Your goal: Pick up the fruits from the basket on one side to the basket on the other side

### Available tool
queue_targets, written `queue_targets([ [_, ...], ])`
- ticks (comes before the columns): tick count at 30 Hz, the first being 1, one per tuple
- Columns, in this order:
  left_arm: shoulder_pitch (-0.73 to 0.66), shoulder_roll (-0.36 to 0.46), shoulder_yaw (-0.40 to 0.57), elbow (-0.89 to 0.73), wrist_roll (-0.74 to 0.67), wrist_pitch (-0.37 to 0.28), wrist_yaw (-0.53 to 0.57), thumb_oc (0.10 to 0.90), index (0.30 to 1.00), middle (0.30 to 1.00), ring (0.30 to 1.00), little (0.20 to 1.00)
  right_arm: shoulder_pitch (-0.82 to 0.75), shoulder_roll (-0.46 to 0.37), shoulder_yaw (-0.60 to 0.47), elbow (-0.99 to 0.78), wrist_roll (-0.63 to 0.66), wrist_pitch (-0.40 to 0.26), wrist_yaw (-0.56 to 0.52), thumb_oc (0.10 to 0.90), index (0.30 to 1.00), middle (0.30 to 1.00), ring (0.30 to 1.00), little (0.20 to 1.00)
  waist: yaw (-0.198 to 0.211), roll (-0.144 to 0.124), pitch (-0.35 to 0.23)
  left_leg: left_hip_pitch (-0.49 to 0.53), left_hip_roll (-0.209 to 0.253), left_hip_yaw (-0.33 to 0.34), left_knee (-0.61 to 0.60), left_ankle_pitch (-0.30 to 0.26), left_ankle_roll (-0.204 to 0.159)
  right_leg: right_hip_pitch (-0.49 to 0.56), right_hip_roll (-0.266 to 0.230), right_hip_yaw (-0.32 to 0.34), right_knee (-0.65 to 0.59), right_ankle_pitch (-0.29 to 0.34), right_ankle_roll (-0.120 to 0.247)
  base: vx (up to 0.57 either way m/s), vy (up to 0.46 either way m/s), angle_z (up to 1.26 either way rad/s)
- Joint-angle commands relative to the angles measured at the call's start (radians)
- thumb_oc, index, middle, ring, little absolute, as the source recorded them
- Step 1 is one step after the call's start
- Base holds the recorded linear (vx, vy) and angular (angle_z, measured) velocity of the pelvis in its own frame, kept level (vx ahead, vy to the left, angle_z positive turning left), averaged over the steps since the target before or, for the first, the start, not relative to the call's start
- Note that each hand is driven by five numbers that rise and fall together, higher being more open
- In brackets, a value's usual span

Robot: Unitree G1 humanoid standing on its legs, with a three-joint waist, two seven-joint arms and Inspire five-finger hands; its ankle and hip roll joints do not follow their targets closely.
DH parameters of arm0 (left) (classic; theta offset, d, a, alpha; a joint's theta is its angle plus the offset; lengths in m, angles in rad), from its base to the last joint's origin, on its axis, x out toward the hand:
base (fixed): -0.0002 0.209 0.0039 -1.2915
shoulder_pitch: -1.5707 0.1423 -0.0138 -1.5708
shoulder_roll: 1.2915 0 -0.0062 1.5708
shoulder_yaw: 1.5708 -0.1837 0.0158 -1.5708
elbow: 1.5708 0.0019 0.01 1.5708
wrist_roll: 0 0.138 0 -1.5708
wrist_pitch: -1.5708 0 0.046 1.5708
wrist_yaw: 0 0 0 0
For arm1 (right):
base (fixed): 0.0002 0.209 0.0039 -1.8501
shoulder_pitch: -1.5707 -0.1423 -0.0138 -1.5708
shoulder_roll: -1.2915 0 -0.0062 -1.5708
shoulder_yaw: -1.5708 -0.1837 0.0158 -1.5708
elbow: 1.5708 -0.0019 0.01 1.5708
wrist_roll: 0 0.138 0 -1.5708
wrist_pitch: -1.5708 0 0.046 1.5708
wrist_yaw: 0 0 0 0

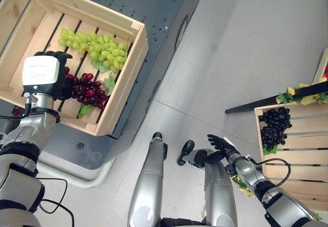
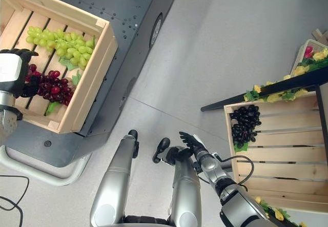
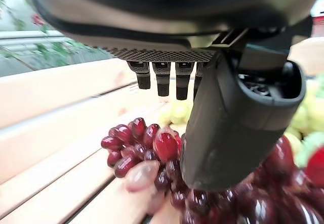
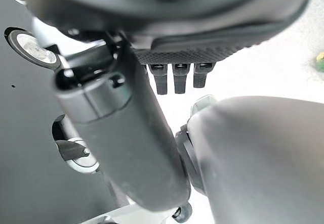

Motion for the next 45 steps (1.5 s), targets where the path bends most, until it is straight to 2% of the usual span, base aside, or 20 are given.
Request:
queue_targets([
  [1,0.028,0.081,0.045,-0.089,0.038,-0.065,-0.005,0.800,0.900,0.900,0.900,0.900,0.049,-0.064,-0.052,-0.030,-0.008,-0.070,0.018,0.800,0.900,0.900,0.900,0.900,0.017,0.045,-0.012,0.047,-0.025,0.083,-0.100,0.031,0.075,0.119,0.031,0.029,-0.042,0.024,0.000,0.00,0.000,0.00],
  [4,0.045,0.096,0.045,-0.132,0.025,-0.062,0.010,0.800,0.900,0.900,0.900,0.900,0.057,-0.069,-0.055,-0.034,-0.011,-0.074,0.028,0.800,0.900,0.900,0.900,0.900,0.017,0.047,-0.012,0.047,-0.022,0.082,-0.106,0.036,0.072,0.119,0.030,0.031,-0.045,0.026,0.001,0.00,0.000,0.00],
  [6,0.053,0.102,0.066,-0.146,-0.043,-0.020,0.095,0.800,0.900,0.900,0.900,0.900,0.065,-0.070,-0.055,-0.036,-0.013,-0.075,0.028,0.800,0.900,0.900,0.900,0.900,0.018,0.048,-0.012,0.050,-0.024,0.081,-0.111,0.038,0.071,0.122,0.030,0.031,-0.049,0.025,0.000,0.00,0.000,0.00],
  [8,0.047,0.099,0.105,-0.127,-0.139,-0.043,0.187,0.800,0.900,0.900,0.900,0.900,0.082,-0.067,-0.052,-0.034,-0.011,-0.086,0.025,0.800,0.900,0.900,0.900,0.900,0.019,0.047,-0.012,0.055,-0.026,0.079,-0.110,0.034,0.073,0.129,0.028,0.030,-0.051,0.022,0.000,0.02,-0.037,0.00],
  [12,0.066,0.054,0.263,-0.080,-0.207,-0.169,0.318,0.800,0.900,0.900,0.900,0.900,0.120,-0.031,-0.051,-0.034,0.006,-0.106,0.007,0.800,0.900,0.900,0.900,0.900,0.035,0.032,-0.012,0.072,-0.032,0.069,-0.109,0.030,0.073,0.157,0.027,0.015,-0.054,0.019,-0.001,0.06,-0.105,0.02],
  [15,0.103,0.008,0.332,-0.083,-0.191,-0.206,0.350,0.800,0.900,0.900,0.900,0.900,0.117,-0.008,-0.053,-0.031,0.013,-0.097,-0.006,0.800,0.900,0.900,0.900,0.900,0.044,0.027,-0.012,0.094,-0.037,0.065,-0.117,0.026,0.072,0.178,0.027,0.008,-0.058,0.013,-0.003,0.05,-0.067,0.00],
  [20,0.155,-0.017,0.370,-0.116,-0.132,-0.210,0.342,0.800,0.900,0.900,0.900,0.900,0.122,-0.004,-0.067,-0.033,-0.008,-0.075,-0.007,0.800,0.900,0.900,0.900,0.900,0.045,0.035,-0.012,0.119,-0.040,0.069,-0.126,0.025,0.068,0.200,0.022,0.009,-0.061,0.008,-0.006,0.05,-0.005,0.00],
  [24,0.191,-0.013,0.366,-0.141,-0.112,-0.199,0.303,0.800,0.900,0.900,0.900,0.900,0.128,-0.016,-0.076,-0.024,-0.030,-0.072,-0.003,0.800,0.900,0.900,0.900,0.900,0.042,0.048,-0.012,0.133,-0.042,0.076,-0.139,0.029,0.066,0.212,0.019,0.013,-0.074,0.011,-0.005,0.03,0.032,-0.01],
  [30,0.219,0.019,0.324,-0.204,-0.114,-0.195,0.133,0.800,0.900,0.900,0.900,0.900,0.132,-0.034,-0.093,-0.018,-0.033,-0.078,0.004,0.800,0.900,0.900,0.900,0.900,0.041,0.068,-0.012,0.147,-0.051,0.076,-0.160,0.038,0.065,0.223,0.016,0.019,-0.092,0.016,-0.005,0.00,0.000,0.00],
  [31,0.228,0.032,0.308,-0.216,-0.089,-0.178,0.063,0.800,0.900,0.900,0.900,0.900,0.132,-0.041,-0.099,-0.017,-0.038,-0.078,0.009,0.800,0.900,0.900,0.900,0.900,0.039,0.075,-0.012,0.151,-0.051,0.079,-0.170,0.044,0.063,0.226,0.015,0.019,-0.102,0.020,-0.003,0.00,0.000,0.00],
  [36,0.251,0.065,0.258,-0.252,-0.042,-0.135,-0.014,0.800,0.900,0.900,0.900,0.900,0.139,-0.059,-0.105,-0.019,-0.054,-0.077,0.021,0.800,0.900,0.900,0.900,0.900,0.034,0.087,-0.012,0.167,-0.055,0.074,-0.214,0.070,0.055,0.242,0.017,0.025,-0.146,0.040,0.007,0.01,0.020,0.00],
  [39,0.210,0.113,0.193,-0.268,0.014,-0.112,-0.073,0.800,0.900,0.900,0.900,0.900,0.134,-0.073,-0.100,-0.018,-0.052,-0.088,0.031,0.800,0.900,0.900,0.900,0.900,0.025,0.094,-0.012,0.172,-0.052,0.076,-0.251,0.091,0.050,0.244,0.019,0.026,-0.182,0.058,0.014,0.00,0.016,0.06],
  [45,0.135,0.177,0.105,-0.306,0.011,-0.078,-0.173,0.800,0.900,0.900,0.900,0.900,0.125,-0.088,-0.100,-0.024,-0.041,-0.090,0.020,0.800,0.900,0.900,0.900,0.900,0.022,0.101,-0.012,0.165,-0.052,0.082,-0.257,0.092,0.052,0.229,0.017,0.017,-0.189,0.065,0.017,0.00,0.002,0.01],
])
